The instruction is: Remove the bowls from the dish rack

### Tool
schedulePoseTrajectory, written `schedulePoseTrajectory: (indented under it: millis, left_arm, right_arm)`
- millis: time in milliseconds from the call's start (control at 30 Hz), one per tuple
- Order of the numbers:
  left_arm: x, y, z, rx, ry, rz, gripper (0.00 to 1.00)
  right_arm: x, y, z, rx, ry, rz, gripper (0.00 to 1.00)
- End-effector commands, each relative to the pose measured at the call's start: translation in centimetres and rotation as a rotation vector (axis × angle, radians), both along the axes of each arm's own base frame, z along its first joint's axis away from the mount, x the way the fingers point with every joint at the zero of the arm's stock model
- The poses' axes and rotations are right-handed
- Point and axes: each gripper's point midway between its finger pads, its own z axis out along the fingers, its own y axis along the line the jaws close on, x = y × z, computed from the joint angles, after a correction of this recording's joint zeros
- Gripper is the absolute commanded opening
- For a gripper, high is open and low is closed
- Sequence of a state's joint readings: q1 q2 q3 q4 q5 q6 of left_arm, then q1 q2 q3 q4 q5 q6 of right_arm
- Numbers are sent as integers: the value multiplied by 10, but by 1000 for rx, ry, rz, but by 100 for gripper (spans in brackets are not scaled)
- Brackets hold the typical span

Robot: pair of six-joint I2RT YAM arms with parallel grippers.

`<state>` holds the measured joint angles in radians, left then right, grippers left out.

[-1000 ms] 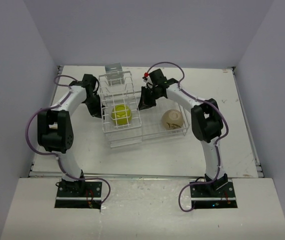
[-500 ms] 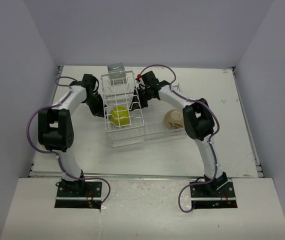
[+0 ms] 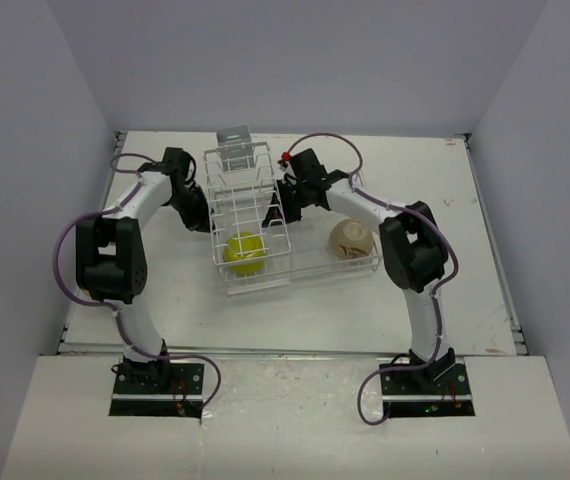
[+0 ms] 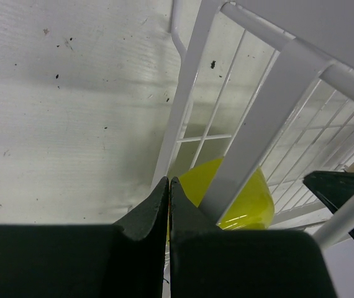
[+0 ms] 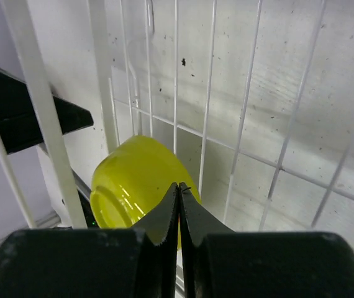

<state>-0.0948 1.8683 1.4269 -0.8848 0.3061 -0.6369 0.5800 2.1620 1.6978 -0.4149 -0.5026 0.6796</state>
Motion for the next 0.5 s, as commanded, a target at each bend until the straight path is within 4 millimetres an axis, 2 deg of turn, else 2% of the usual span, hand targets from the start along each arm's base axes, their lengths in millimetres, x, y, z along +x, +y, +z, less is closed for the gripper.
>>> schedulePoseTrajectory:
  millis: [0,133,200,233,267,333,367,433,467]
  left_arm:
    - [8,-8,12,-72,-48,9,0]
    - [6,-1,13,-53,-52,16,0]
    - [4,3,13,-42,-46,21,0]
    - [3,4,15,-37,-49,21,0]
    - [1,6,14,-25,-44,24,0]
    - [0,6,18,-25,-51,30,0]
    - [-2,6,18,-26,-46,34,0]
    - [-4,6,20,-31,-47,45,0]
    - [-7,5,19,-37,-41,46,0]
  right_arm:
    - [14,-17,41,-4,-115,-45,0]
    - [9,-33,43,-62,-118,-29,3]
    - [-1,-35,47,-59,-100,16,8]
    - [-8,-35,45,-51,-88,37,18]
    - [-14,-35,53,-32,-91,50,23]
    - [-24,-39,51,-16,-85,59,44]
    - [-28,-38,60,8,-99,68,51]
    - [-40,-35,63,50,-83,105,62]
    - [-44,-35,65,66,-75,117,63]
